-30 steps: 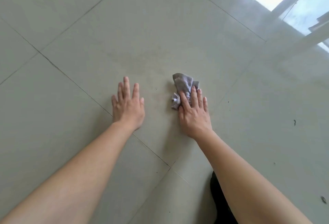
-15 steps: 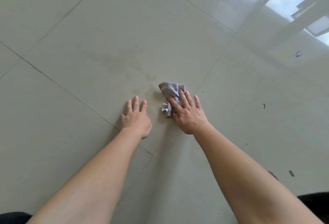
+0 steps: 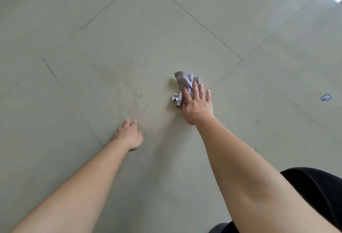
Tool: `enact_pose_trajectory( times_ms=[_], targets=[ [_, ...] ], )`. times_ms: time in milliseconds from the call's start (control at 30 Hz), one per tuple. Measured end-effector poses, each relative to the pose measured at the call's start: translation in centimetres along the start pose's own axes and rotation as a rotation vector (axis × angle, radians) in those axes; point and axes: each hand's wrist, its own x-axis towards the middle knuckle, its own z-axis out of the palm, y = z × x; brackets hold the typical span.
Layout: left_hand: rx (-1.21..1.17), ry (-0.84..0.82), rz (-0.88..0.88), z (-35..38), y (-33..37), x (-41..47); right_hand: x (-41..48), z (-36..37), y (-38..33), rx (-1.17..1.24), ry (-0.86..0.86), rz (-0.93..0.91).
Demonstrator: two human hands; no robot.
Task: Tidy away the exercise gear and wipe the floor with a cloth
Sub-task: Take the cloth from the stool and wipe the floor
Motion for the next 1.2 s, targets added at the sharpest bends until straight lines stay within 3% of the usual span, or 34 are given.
enact_pose_trajectory(
  times_ms=[267,467,533,667,800,867,967,1033,1133,1200],
  targets=[
    [-0.045,0.282,0.113,-3.5,4.9,3.0,5.4,-5.1,10.5,0.060,0.175,0.193],
    [-0.072,0.440,0.054,-5.8,2.1,8.9,9.1,-5.5,8.4,0.199,0.347,0.221],
    [-0.044,0.404,0.065,-5.3,0.8,9.7,9.2,-4.0,4.4,0.160,0.336,0.128],
    [-0.056,0.501,0.144,-4.6,-1.0,10.1,7.7,0.1,-5.4,-0.006,0.253,-0.278],
    [-0.094,0.553,0.156,-5.4,-0.5,10.9,7.9,0.0,-4.8,-0.162,0.180,-0.557],
    [-0.132,0.517,0.143,-5.0,-0.2,11.4,9.7,-2.3,-0.6,-0.152,0.230,-0.442],
    [-0.059,0.476,0.153,-4.2,-1.0,12.1,12.7,-6.8,6.5,-0.034,0.305,0.029],
    [-0.008,0.451,0.177,-4.5,-1.7,12.4,14.5,-8.6,8.0,0.032,0.313,0.233],
    [0.039,0.359,0.205,-5.6,-2.2,12.4,16.5,-8.5,4.0,0.143,0.330,0.304],
    [0.069,0.259,0.232,-6.9,-2.5,12.4,16.5,-7.2,-0.4,0.140,0.329,0.218]
  ],
)
